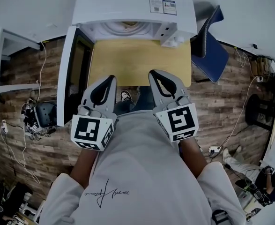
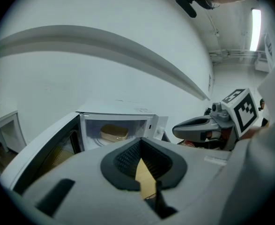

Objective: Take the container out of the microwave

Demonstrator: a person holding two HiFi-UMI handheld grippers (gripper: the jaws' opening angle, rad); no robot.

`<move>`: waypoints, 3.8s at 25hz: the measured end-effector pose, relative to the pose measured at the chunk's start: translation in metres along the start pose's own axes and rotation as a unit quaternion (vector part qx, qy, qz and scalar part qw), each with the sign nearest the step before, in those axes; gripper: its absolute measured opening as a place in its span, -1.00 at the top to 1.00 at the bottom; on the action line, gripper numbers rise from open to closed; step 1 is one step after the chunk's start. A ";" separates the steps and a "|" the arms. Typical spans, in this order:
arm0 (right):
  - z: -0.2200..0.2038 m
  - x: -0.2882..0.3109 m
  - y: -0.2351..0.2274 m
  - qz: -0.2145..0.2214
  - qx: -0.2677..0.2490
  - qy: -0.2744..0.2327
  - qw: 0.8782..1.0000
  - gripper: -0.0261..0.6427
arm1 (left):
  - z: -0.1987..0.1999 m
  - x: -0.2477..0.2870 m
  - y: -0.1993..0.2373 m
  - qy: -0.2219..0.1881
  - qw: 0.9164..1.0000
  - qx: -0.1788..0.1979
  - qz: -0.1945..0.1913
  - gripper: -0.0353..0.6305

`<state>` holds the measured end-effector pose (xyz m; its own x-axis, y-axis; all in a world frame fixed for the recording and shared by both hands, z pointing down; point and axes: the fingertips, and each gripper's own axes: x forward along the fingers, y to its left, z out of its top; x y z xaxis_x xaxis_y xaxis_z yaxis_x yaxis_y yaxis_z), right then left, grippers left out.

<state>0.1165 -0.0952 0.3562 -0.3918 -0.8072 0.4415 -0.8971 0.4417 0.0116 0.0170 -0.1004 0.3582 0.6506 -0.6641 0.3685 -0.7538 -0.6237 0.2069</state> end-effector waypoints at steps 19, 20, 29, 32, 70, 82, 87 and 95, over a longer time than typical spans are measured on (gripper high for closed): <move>-0.014 0.066 -0.018 -0.005 -0.080 0.029 0.996 0.78 | 0.017 0.010 0.014 -0.018 0.999 -0.007 0.026 0.91; -0.014 0.069 -0.019 -0.007 -0.087 0.030 0.996 0.78 | 0.016 0.011 0.014 -0.017 0.999 -0.008 0.026 0.91; -0.016 0.096 -0.030 -0.033 -0.167 0.051 0.984 0.74 | 0.013 0.008 0.019 -0.016 0.999 -0.015 0.030 0.91; -0.017 0.105 -0.032 -0.038 -0.180 0.057 0.981 0.73 | 0.013 0.007 0.021 -0.016 0.999 -0.017 0.030 0.91; -0.046 0.219 -0.056 -0.084 -0.336 0.138 0.928 0.60 | -0.003 -0.019 0.061 0.008 0.997 -0.037 0.070 0.91; -0.054 0.250 -0.068 -0.106 -0.382 0.157 0.904 0.60 | -0.005 -0.023 0.067 0.018 0.995 -0.020 0.091 0.91; -0.060 0.261 -0.071 -0.110 -0.403 0.164 0.894 0.60 | -0.006 -0.023 0.067 0.021 0.995 -0.020 0.094 0.91; -0.062 0.275 -0.075 -0.116 -0.415 0.166 0.887 0.55 | -0.006 -0.019 0.068 0.023 0.995 -0.026 0.094 0.91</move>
<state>0.0891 -0.3262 0.5326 -0.0112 -0.8150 0.5793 -0.4316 0.5266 0.7324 -0.0471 -0.1274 0.3701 0.4931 -0.7474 0.4453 -0.8666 -0.4668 0.1760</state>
